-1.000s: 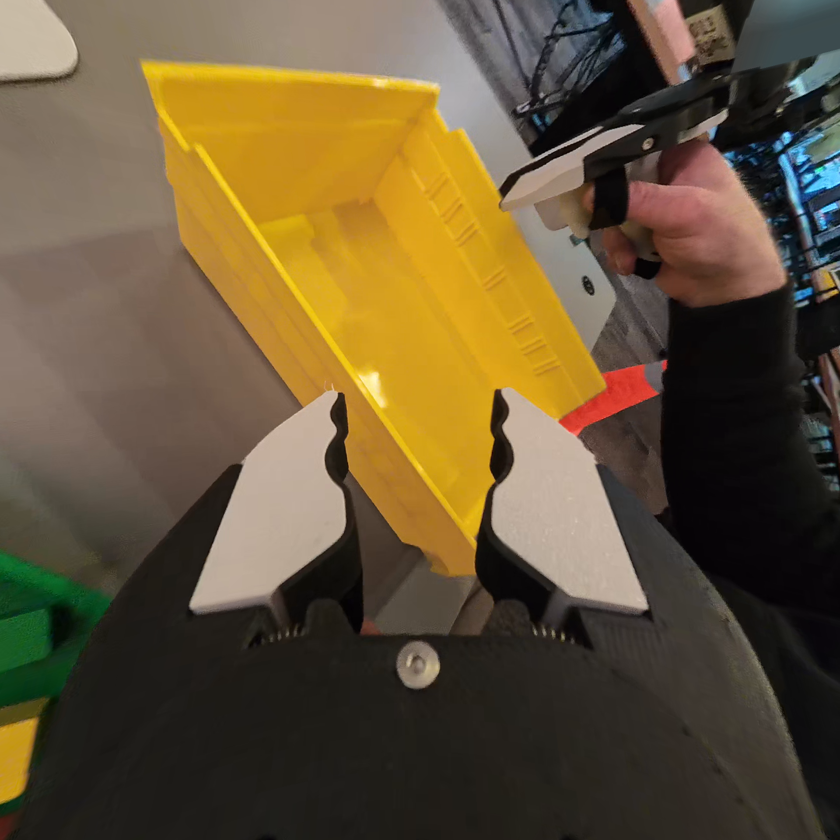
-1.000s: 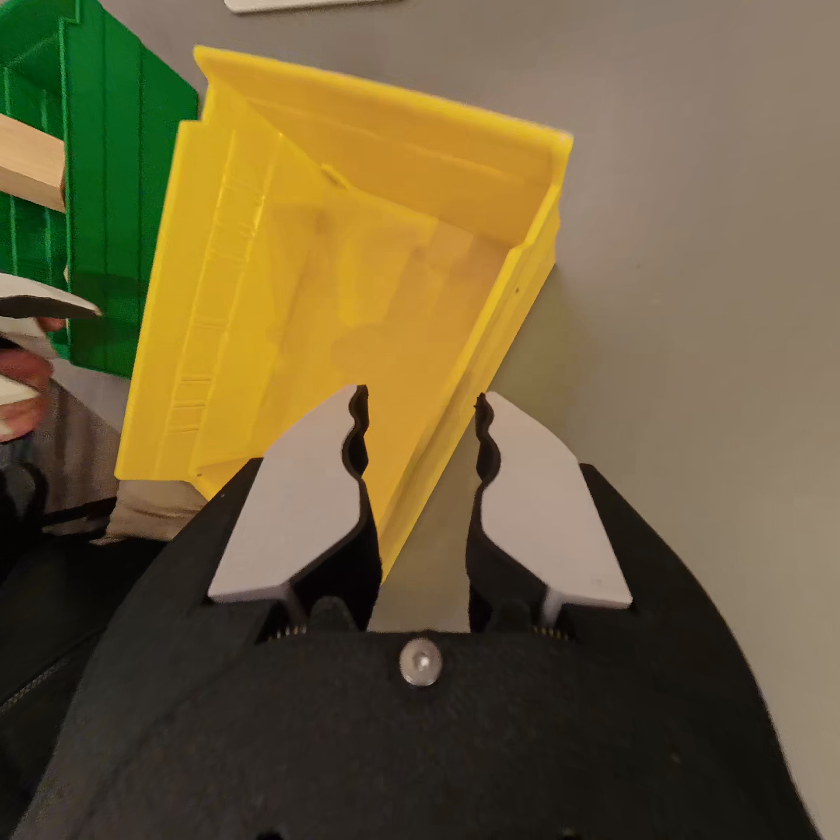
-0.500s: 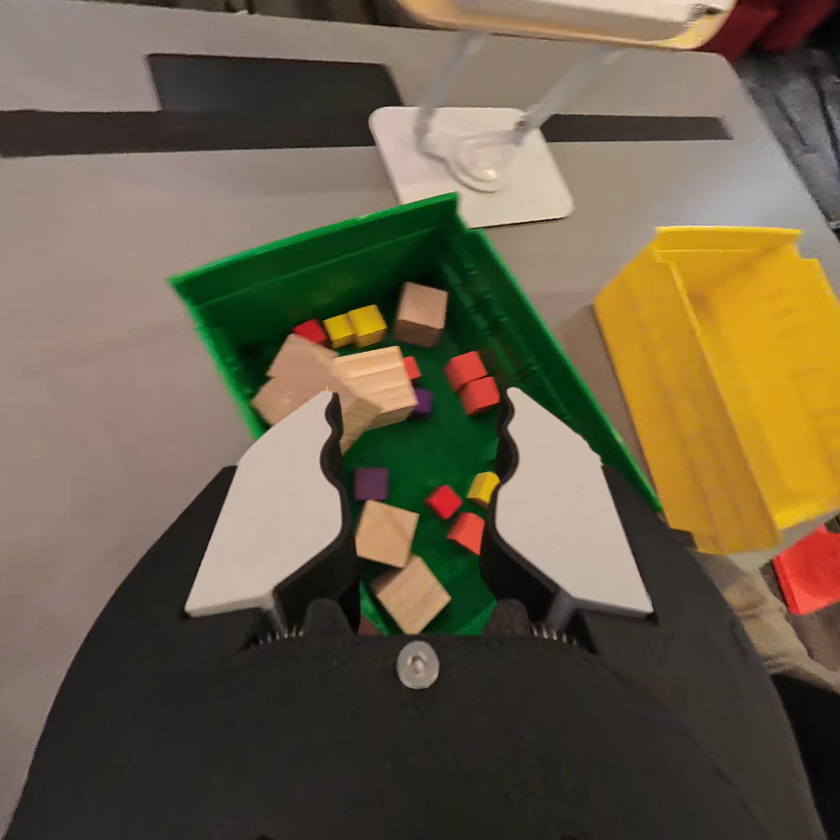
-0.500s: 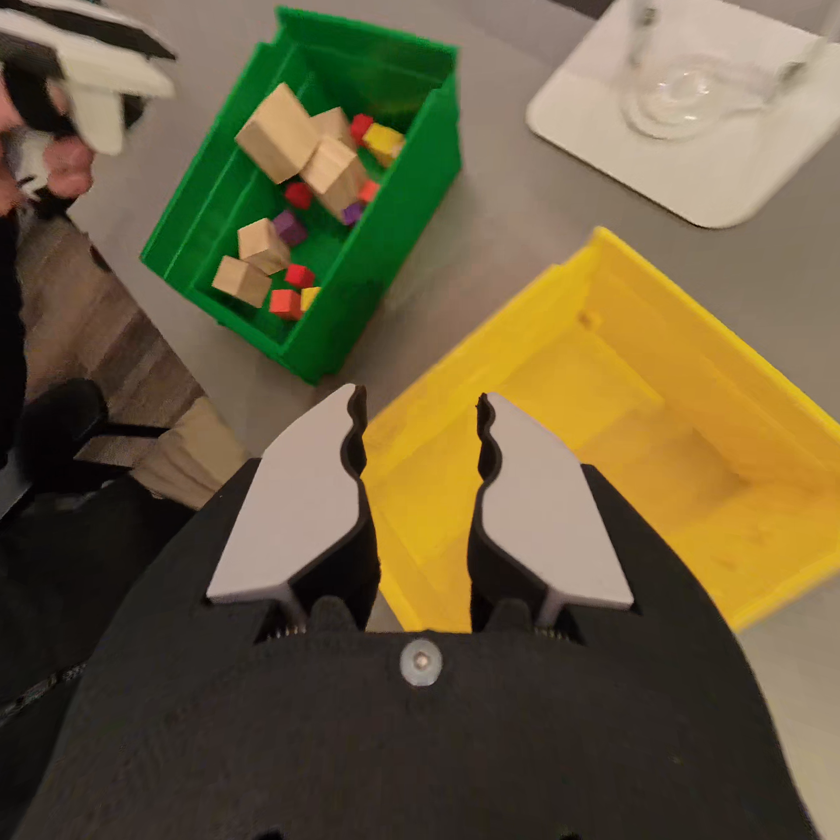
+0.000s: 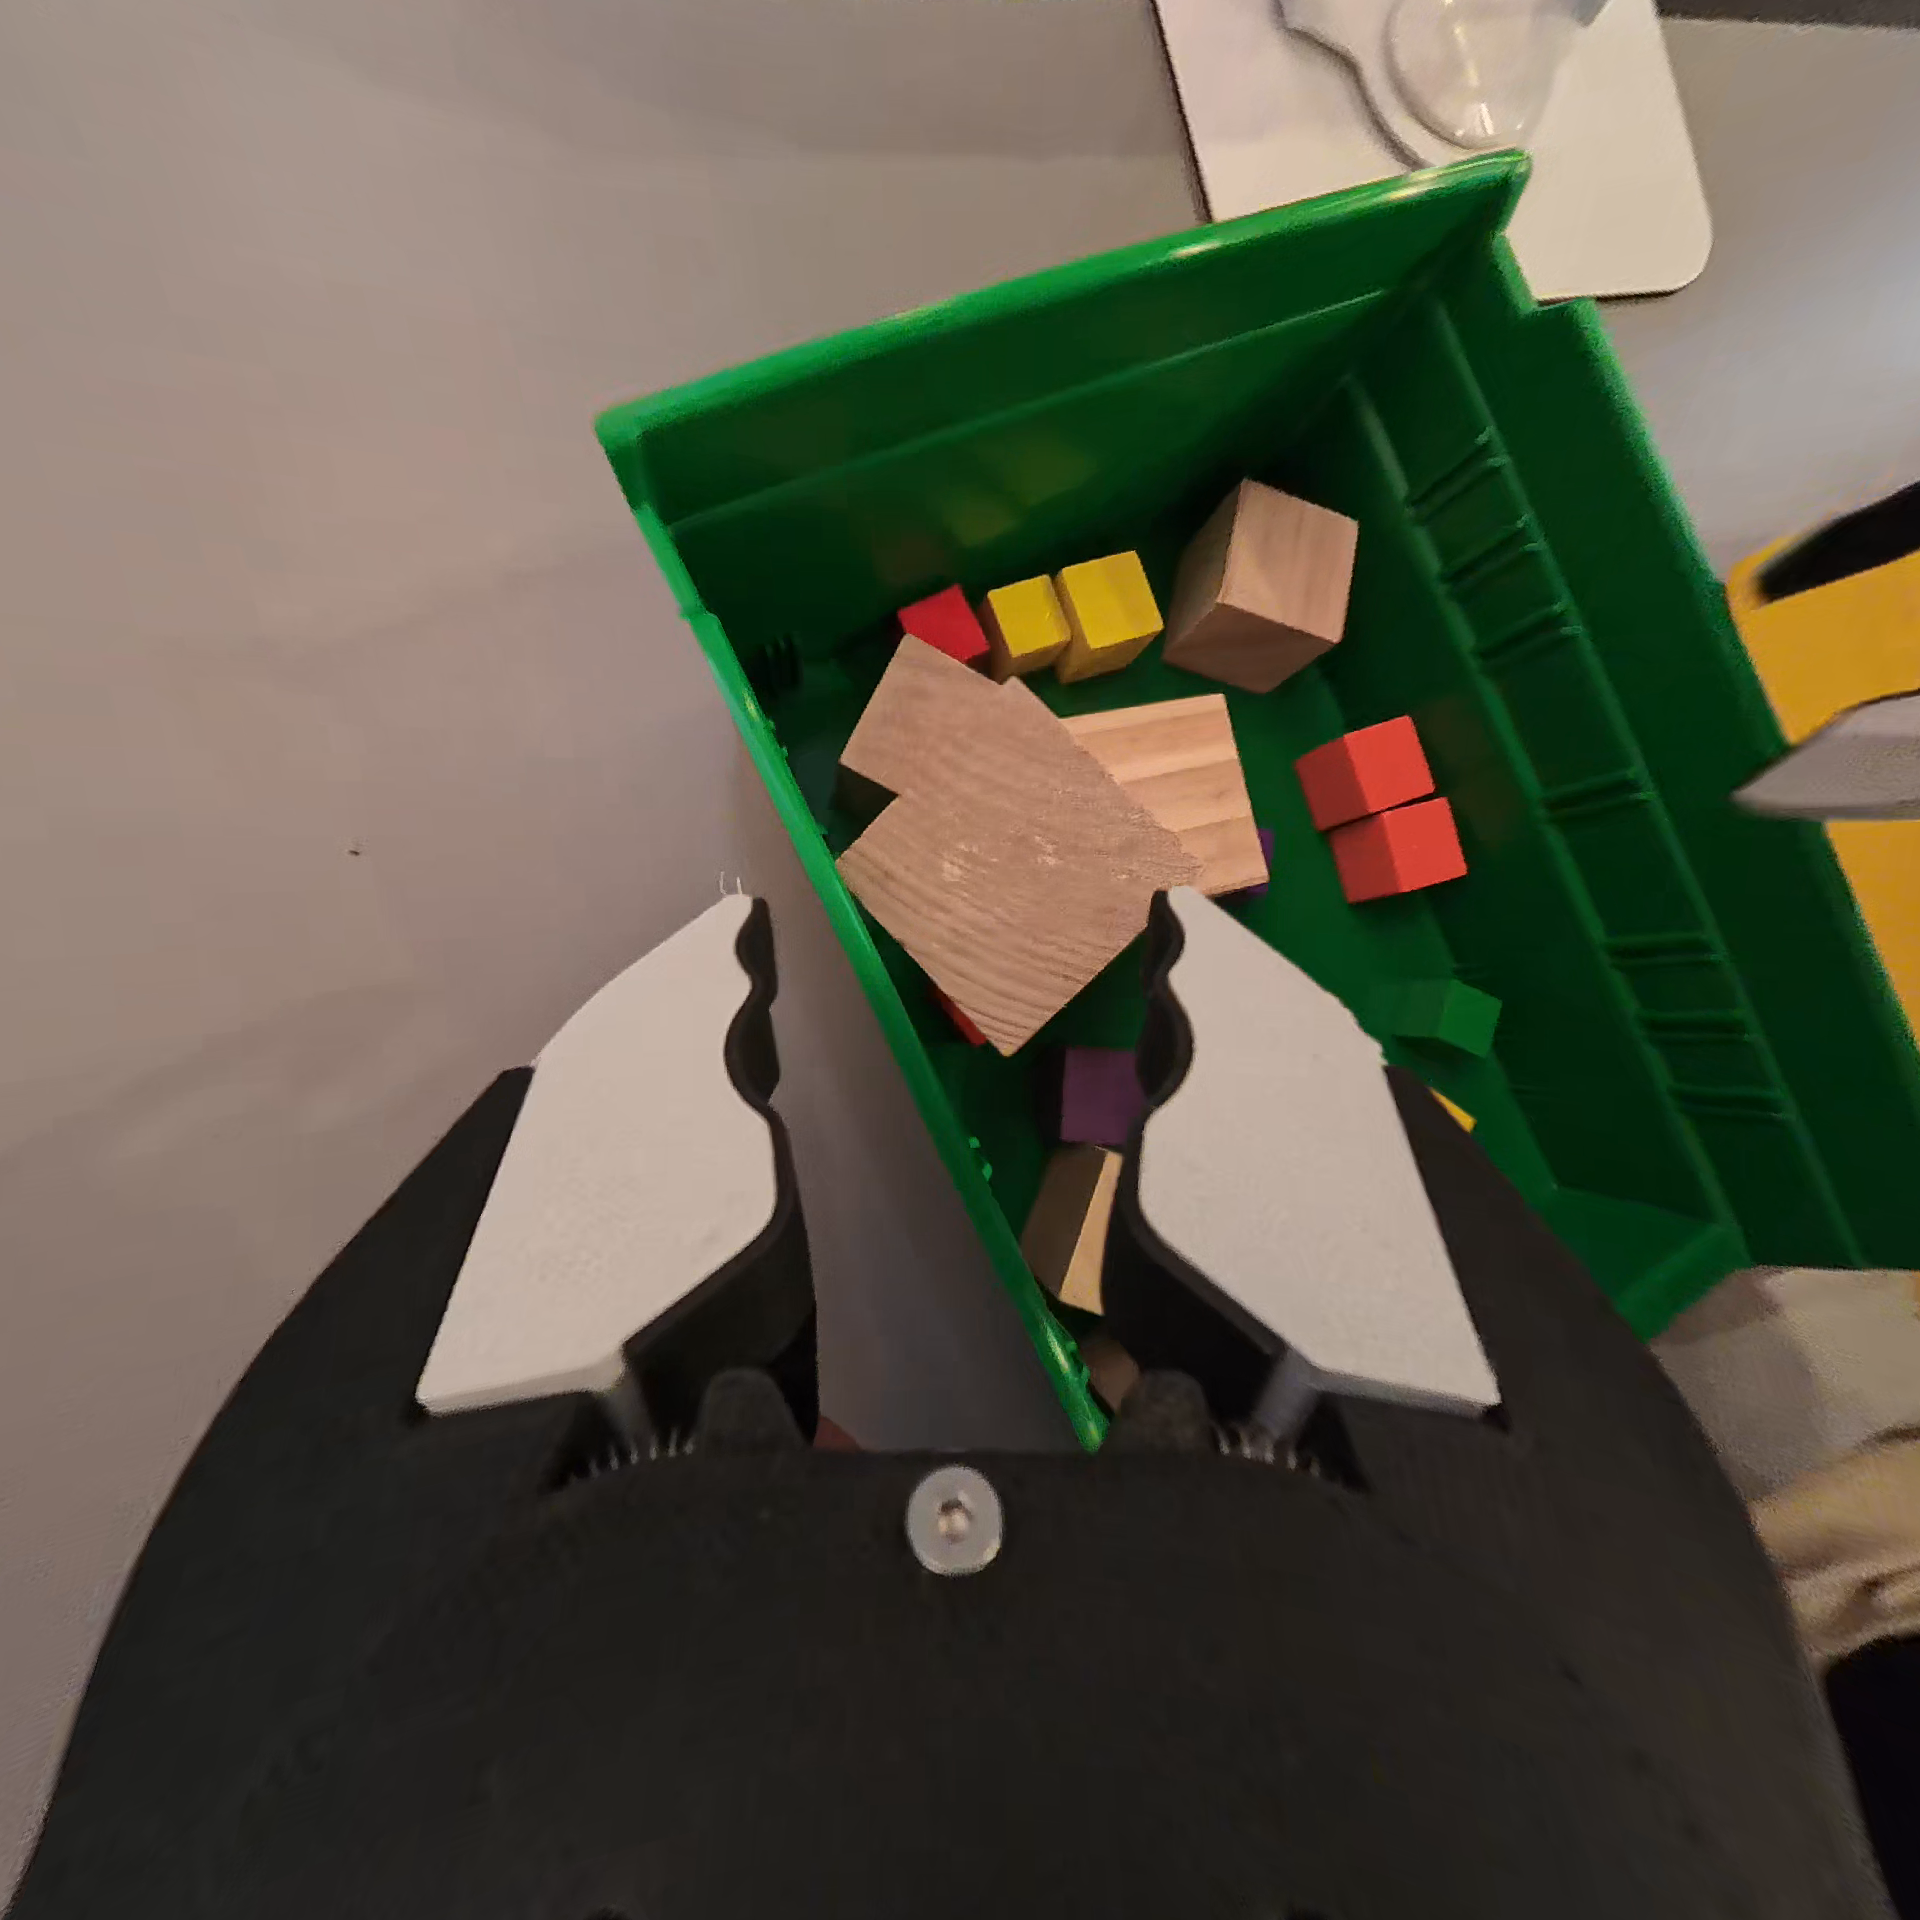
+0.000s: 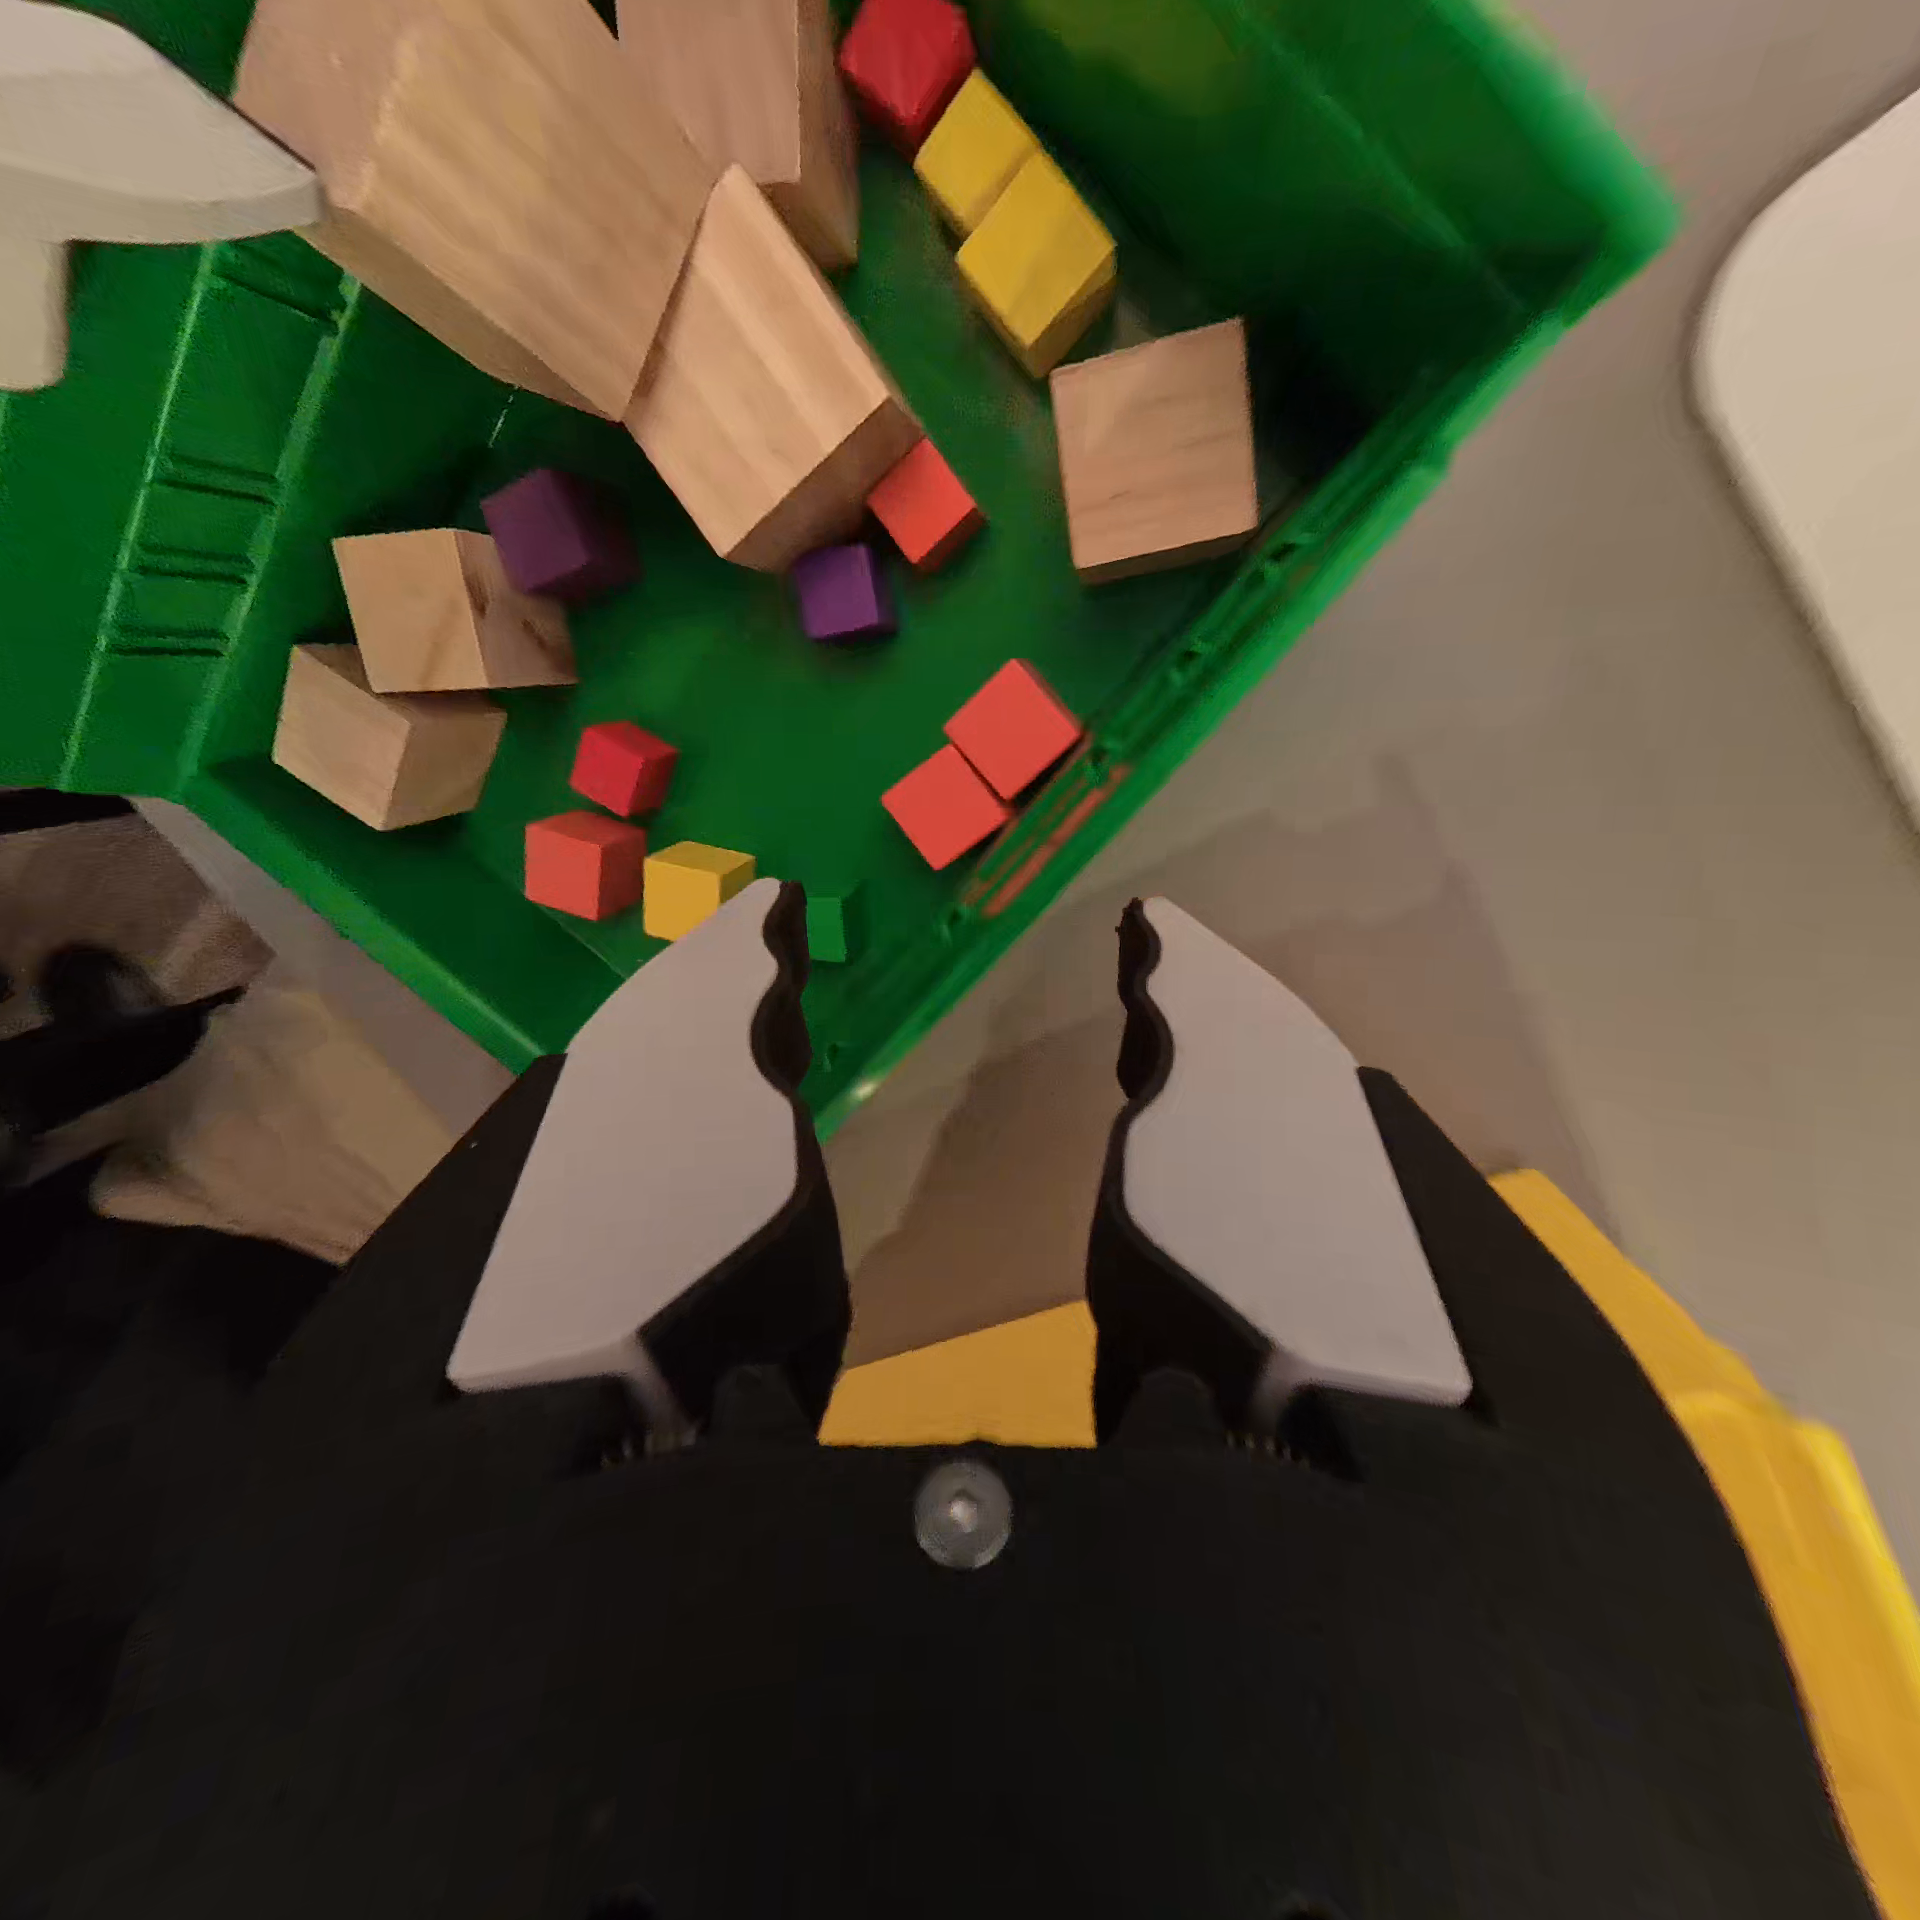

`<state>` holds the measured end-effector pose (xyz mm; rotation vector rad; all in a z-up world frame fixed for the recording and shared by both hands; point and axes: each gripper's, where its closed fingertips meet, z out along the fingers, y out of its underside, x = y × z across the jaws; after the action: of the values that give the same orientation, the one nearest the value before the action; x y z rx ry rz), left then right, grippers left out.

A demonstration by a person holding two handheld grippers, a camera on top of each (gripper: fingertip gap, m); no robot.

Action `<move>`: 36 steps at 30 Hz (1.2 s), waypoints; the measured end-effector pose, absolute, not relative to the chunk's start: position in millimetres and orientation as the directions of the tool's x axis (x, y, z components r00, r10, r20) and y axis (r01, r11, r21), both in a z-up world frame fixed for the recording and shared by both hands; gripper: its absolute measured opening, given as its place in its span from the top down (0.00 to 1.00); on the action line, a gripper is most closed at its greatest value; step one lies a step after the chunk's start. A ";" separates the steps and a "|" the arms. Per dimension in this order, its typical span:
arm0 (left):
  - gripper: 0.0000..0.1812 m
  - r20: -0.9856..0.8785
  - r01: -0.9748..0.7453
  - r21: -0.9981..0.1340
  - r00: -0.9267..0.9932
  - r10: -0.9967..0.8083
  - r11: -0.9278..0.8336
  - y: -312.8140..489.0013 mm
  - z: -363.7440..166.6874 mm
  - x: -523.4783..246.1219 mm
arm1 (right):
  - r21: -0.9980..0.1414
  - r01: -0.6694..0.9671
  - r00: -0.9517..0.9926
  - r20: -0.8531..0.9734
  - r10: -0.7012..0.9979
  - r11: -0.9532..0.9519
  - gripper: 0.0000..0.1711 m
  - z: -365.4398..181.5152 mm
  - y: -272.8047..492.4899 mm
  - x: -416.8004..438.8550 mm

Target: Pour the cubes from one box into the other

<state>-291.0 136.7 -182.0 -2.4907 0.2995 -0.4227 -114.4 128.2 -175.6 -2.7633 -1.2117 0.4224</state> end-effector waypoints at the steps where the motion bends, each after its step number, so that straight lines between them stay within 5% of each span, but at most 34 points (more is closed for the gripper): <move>1: 0.63 0.263 -0.104 -0.574 0.916 -0.303 -0.812 137.2 -182.9 -289.6 | -0.165 0.711 0.650 -0.216 0.728 -0.684 0.69 -185.2 129.8 -116.3; 9: 0.64 0.277 -0.141 -0.539 0.901 -0.333 -0.830 145.2 -183.7 -284.0 | -0.065 0.734 0.671 -0.081 0.737 -0.676 0.79 -215.8 147.6 -114.3; 14: 0.61 0.139 -0.216 -0.551 0.929 -0.344 -0.806 159.8 -177.7 -286.6 | -0.030 0.723 0.686 -0.084 0.723 -0.690 0.77 -220.9 148.2 -116.8; 20: 0.67 0.184 -0.153 -0.555 0.936 -0.300 -0.817 160.9 -164.0 -304.3 | -0.063 0.689 0.699 -0.203 0.685 -0.722 0.83 -219.9 147.1 -121.0; 28: 0.86 0.099 -0.279 -0.395 0.934 -0.342 -0.875 142.7 -192.7 -313.7 | -0.065 0.688 0.696 -0.223 0.682 -0.723 0.85 -219.8 146.8 -121.4; 36: 0.89 0.057 -0.352 -0.283 0.922 -0.382 -0.892 154.0 -203.0 -307.9 | -0.038 0.700 0.695 -0.196 0.692 -0.713 0.85 -220.4 147.1 -119.9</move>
<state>-307.9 154.0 -203.0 -2.8136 0.5478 -0.1609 -119.9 147.1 -220.4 -2.9281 -1.2034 0.3133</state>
